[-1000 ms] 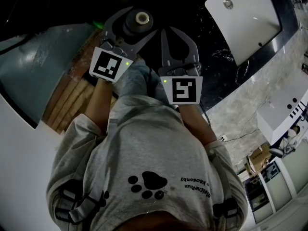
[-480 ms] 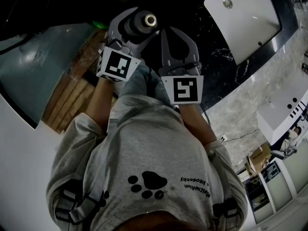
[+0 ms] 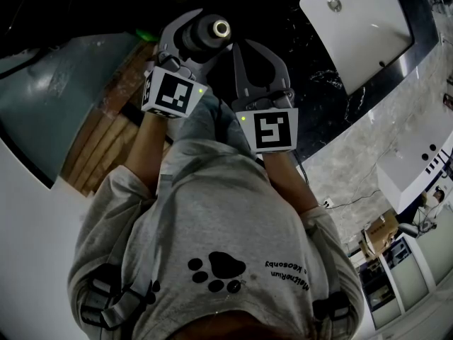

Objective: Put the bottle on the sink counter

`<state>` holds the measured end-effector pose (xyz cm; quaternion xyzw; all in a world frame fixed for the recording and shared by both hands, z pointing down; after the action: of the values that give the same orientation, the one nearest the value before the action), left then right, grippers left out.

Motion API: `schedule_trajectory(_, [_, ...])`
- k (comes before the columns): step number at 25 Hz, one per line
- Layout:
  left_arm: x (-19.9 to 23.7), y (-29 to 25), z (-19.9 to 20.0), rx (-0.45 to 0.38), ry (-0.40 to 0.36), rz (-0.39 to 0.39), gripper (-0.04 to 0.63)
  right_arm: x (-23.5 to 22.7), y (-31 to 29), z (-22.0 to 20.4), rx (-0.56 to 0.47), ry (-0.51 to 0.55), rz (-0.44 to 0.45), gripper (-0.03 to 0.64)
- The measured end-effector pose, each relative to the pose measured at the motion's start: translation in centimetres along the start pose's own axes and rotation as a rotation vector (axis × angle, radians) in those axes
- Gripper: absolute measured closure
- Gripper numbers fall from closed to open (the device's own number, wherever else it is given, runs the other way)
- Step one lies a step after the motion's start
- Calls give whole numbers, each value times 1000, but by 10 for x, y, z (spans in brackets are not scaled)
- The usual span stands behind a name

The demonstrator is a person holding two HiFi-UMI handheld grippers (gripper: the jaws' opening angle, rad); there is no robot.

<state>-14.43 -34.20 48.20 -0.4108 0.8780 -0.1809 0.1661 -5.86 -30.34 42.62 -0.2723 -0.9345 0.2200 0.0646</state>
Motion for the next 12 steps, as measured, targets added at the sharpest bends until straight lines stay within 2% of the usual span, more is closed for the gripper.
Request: schedule_trajectory(12, [2, 5, -8, 44, -24, 13, 250, 0, 4, -3, 0, 3, 3, 615])
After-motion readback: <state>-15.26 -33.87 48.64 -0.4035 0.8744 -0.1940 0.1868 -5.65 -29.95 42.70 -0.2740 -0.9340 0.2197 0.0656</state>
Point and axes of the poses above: the fingertips, and each gripper's own axes: y backward along the fingers, x to its left, z out of its top, the point moved 6 cm from there along y, backward along the fingers, and after that the axes turned 7 degrees about x, right-handed, at the moved point
